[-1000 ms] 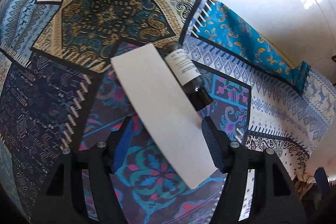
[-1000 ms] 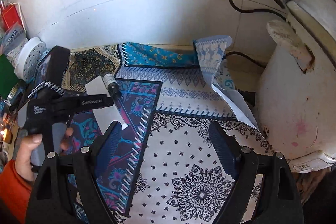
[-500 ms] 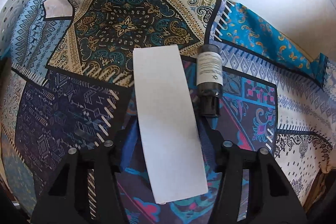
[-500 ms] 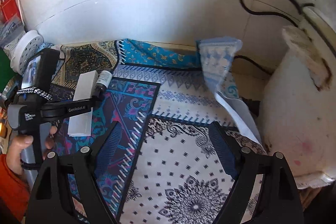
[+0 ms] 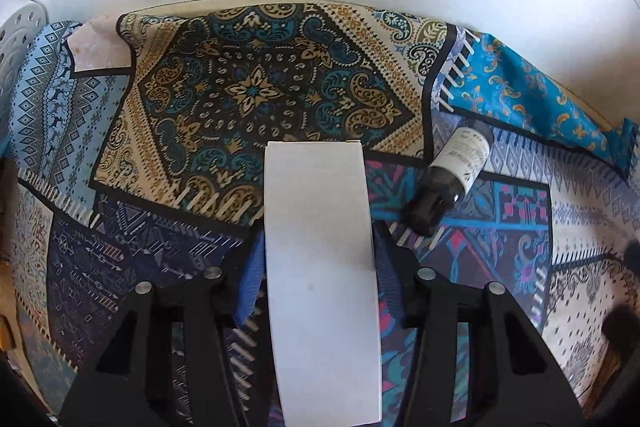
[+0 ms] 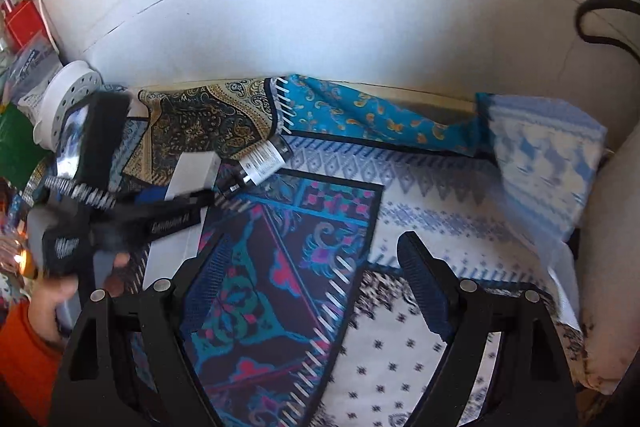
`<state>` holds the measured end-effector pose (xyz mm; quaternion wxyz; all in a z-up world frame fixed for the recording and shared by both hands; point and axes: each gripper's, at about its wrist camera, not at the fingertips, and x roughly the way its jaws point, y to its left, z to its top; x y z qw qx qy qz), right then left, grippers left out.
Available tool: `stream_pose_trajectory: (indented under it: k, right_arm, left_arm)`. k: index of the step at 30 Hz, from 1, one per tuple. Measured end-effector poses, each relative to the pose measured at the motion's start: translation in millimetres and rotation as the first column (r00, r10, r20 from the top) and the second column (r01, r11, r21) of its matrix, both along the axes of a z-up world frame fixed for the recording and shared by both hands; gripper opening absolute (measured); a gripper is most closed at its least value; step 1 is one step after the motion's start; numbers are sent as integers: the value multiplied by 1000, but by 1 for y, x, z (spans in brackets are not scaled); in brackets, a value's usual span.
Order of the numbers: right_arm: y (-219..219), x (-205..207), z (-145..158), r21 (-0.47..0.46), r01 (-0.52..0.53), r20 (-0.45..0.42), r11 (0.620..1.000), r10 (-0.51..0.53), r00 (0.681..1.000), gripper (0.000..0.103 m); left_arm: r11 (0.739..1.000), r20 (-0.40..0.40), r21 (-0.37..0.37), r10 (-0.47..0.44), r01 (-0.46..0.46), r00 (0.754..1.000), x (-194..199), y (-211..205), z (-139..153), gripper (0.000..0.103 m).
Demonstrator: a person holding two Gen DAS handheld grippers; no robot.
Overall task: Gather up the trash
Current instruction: 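Grasp the long white box with the left gripper while the right gripper grasps the small glass bottle, then lift the white box and bottle and carry them down over the floor bin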
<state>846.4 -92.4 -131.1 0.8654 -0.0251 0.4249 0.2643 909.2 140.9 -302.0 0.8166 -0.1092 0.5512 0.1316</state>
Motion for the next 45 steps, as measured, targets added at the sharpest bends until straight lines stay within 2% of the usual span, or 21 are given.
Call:
stream_pose_trajectory:
  k: [4,9,13,17,19,21,27,34,37,41,45]
  right_arm:
    - [23,23,-6,49,10,-61,999,-7,998,82]
    - [53,51,-18,74,44,-146,996,-32,989,74]
    - [68,73,-30,89,94,-219,992,-73,973,68]
    - [78,84,-39,64,122,-254,990,-102,962,58]
    - [84,84,-37,46,127,-236,991,-113,965,55]
    - [90,83,-37,25,109,-233,994,-101,967,40]
    - [102,64,-38,9,36,-207,999,-33,978,27]
    - [83,17,-21,1,-64,-131,998,64,989,26]
    - [71,-3,-14,-14,-133,-119,991,130,984,26]
    - [62,-35,-20,-44,-221,-132,974,214,968,26]
    - [51,-76,-29,-98,-249,-104,964,239,965,26]
  left_arm:
    - [1000,35,-13,8,-8,999,-34,15,8,50]
    - [1000,136,-8,22,-21,990,-72,35,45,50]
    - [999,199,38,8,-16,980,-97,29,76,50]
    - [998,242,57,-4,-10,970,-114,20,95,50]
    - [999,257,46,-1,-11,966,-124,20,99,50]
    - [999,267,46,8,-21,964,-132,22,105,50]
    - [999,279,29,23,-32,960,-141,21,111,50]
    - [999,288,37,21,-33,957,-153,4,123,50]
    - [999,293,28,21,-30,956,-160,-6,129,50]
    - [998,287,35,32,-44,957,-173,-21,133,50]
    - [998,285,21,50,-58,957,-191,-32,135,50]
